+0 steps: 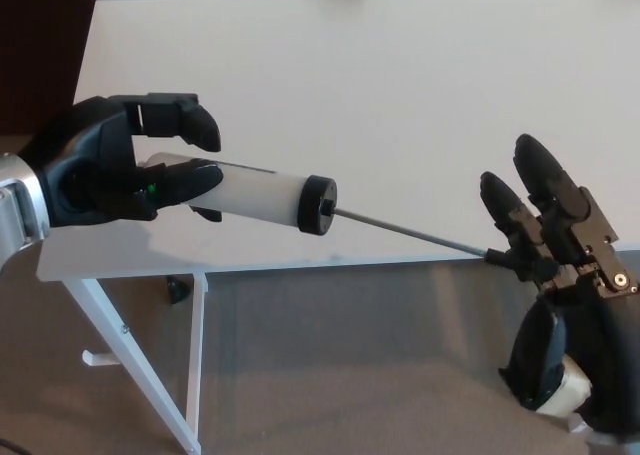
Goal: The robot walks towards a desk on which an air pump is kept in the middle. It lifts it up and holds it with its left hand and uses its right hand to compress it by pushing its handle inwards.
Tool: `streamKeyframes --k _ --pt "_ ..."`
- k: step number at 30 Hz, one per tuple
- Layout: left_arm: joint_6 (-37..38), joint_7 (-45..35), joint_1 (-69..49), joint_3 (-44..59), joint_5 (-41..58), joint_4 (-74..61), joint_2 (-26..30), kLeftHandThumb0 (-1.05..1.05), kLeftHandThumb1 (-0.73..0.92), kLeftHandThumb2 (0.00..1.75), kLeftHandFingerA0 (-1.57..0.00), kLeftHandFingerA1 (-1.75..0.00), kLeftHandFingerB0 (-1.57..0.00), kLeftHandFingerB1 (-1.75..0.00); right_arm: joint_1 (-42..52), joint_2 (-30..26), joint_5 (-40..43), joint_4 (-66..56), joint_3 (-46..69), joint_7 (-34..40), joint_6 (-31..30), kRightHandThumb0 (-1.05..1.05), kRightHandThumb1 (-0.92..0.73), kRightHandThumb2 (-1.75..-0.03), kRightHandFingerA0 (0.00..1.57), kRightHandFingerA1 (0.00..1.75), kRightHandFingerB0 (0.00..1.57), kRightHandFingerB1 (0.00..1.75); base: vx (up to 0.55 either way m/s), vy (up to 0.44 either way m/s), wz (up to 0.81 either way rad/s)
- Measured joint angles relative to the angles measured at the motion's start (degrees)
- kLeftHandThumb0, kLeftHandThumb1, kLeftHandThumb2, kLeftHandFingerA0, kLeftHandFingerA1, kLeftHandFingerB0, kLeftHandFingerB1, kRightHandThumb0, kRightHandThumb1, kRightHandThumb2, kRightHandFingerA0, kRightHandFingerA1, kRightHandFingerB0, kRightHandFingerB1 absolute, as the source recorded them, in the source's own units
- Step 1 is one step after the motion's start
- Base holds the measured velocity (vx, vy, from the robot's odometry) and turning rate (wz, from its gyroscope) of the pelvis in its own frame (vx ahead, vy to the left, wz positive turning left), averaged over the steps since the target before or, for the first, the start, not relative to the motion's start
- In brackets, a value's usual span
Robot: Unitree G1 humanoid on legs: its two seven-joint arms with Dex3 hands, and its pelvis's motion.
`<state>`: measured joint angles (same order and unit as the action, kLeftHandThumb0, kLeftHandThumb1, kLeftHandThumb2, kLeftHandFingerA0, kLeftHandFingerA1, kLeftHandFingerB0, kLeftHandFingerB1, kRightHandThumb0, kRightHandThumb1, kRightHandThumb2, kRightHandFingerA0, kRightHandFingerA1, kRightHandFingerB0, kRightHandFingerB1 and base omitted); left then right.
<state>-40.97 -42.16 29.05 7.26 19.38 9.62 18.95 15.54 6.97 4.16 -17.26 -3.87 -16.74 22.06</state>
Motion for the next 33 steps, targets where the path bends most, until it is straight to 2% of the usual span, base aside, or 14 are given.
streamKeyframes --k 9,12,16,17,24,30,31,32,33 --pt "0.5 0.1 0.0 0.0 0.1 0.4 -0.1 -0.16 0.75 0.69 -1.05 -1.38 -0.85 -1.18 -0.6 0.0 -4.2 -0.6 -2.0 3.1 3.1 -0.99 -0.78 -1.15 0.1 0.13 0.1 0.08 0.0 0.0 0.0" --pt "0.8 0.1 0.1 -0.1 0.1 0.6 -0.1 -0.16 0.75 0.66 -1.09 -1.34 -0.87 -1.16 -1.7 0.0 -5.7 -0.4 -2.4 4.4 4.0 -0.99 -0.77 -1.14 0.06 0.09 0.06 0.09 0.0 0.0 0.0" --pt "1.1 0.1 0.1 -0.2 0.1 0.7 -0.2 -0.15 0.73 0.68 -1.11 -1.3 -0.88 -1.16 -3.5 0.1 -7.7 1.2 -3.0 6.0 5.1 -0.94 -0.76 -1.13 0.08 0.14 0.08 0.15 0.0 0.0 0.0" --pt "1.1 0.1 0.1 -0.3 0.1 0.7 -0.3 -0.18 0.75 0.63 -1.12 -1.32 -0.84 -1.21 -3.9 0.2 -8.2 1.6 -3.1 6.4 5.2 -0.93 -0.76 -1.14 0.07 0.14 0.08 0.15 0.0 0.0 0.0" --pt "1.1 1.0 0.0 -1.4 0.1 -1.4 -1.7 -0.17 0.76 0.66 -1.13 -1.28 -0.84 -1.23 -9.2 1.9 -13.6 8.0 -4.4 11.4 8.0 -0.96 -0.81 -1.15 0.06 0.11 0.08 0.12 0.0 0.0 0.0" --pt "1.1 1.7 -0.2 -2.3 0.1 -3.5 -2.7 -0.18 0.77 0.63 -1.14 -1.27 -0.86 -1.19 -11.7 3.3 -17.0 10.9 -5.1 15.3 9.4 -0.92 -0.81 -1.16 0.07 0.16 0.08 0.15 0.0 0.0 0.0" --pt "1.1 1.9 -0.2 -2.4 0.1 -3.9 -2.9 -0.15 0.74 0.73 -1.13 -1.25 -0.91 -1.14 -12.1 3.6 -17.6 11.1 -5.2 16.0 9.5 -0.96 -0.83 -1.16 0.08 0.12 0.09 0.12 0.0 0.0 0.0" --pt "1.1 2.2 -0.2 -2.6 0.1 -4.5 -3.1 -0.15 0.74 0.73 -1.13 -1.25 -0.91 -1.14 -12.5 3.9 -18.6 11.5 -5.3 17.0 9.5 -0.96 -0.83 -1.16 0.08 0.12 0.09 0.12 0.0 0.0 0.0" --pt "1.1 2.4 -0.3 -2.7 0.1 -4.8 -3.3 -0.14 0.67 0.85 -1.13 -1.24 -0.95 -1.15 -12.8 4.0 -19.2 11.8 -5.3 17.5 9.5 -0.91 -0.81 -1.16 0.07 0.16 0.07 0.15 0.0 0.0 0.0"
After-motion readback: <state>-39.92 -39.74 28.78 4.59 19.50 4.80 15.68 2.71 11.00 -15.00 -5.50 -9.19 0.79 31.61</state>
